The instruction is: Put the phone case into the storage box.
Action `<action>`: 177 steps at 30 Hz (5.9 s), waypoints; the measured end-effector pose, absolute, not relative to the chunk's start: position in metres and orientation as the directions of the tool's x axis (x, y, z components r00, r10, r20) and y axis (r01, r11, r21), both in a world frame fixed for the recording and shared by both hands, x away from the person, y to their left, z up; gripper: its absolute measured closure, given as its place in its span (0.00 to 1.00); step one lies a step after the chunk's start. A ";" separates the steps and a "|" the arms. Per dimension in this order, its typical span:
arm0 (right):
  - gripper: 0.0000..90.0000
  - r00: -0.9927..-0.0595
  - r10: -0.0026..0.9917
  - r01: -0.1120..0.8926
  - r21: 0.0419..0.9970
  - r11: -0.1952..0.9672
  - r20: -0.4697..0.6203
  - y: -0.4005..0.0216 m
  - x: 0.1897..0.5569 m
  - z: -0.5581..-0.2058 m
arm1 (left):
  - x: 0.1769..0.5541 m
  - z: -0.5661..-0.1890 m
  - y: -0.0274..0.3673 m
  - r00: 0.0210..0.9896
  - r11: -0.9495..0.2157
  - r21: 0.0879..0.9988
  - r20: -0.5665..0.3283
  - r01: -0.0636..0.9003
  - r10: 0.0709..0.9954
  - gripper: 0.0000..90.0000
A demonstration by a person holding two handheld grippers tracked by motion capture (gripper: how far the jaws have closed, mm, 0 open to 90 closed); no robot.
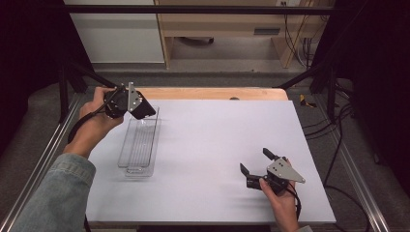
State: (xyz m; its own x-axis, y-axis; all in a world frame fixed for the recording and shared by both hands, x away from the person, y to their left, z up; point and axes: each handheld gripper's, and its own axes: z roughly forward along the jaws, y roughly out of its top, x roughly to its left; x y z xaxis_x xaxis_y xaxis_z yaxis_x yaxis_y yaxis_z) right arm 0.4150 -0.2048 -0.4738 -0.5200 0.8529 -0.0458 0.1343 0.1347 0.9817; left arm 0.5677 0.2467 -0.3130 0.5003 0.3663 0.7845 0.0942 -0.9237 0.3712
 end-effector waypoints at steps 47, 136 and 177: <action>0.06 -0.519 0.853 0.135 0.979 0.156 -0.064 -0.201 0.417 -0.476 | 0.587 -0.338 0.243 0.562 -0.954 0.289 0.777 0.082 0.284 0.92; 0.06 -0.520 0.852 0.143 0.978 0.150 -0.054 -0.203 0.419 -0.477 | 0.614 -0.339 0.226 0.642 -0.981 0.192 0.749 0.024 0.163 0.92; 0.06 -0.515 0.856 0.150 0.981 0.127 -0.032 -0.206 0.419 -0.477 | 0.631 -0.342 0.225 0.608 -0.975 0.219 0.771 0.028 0.190 0.90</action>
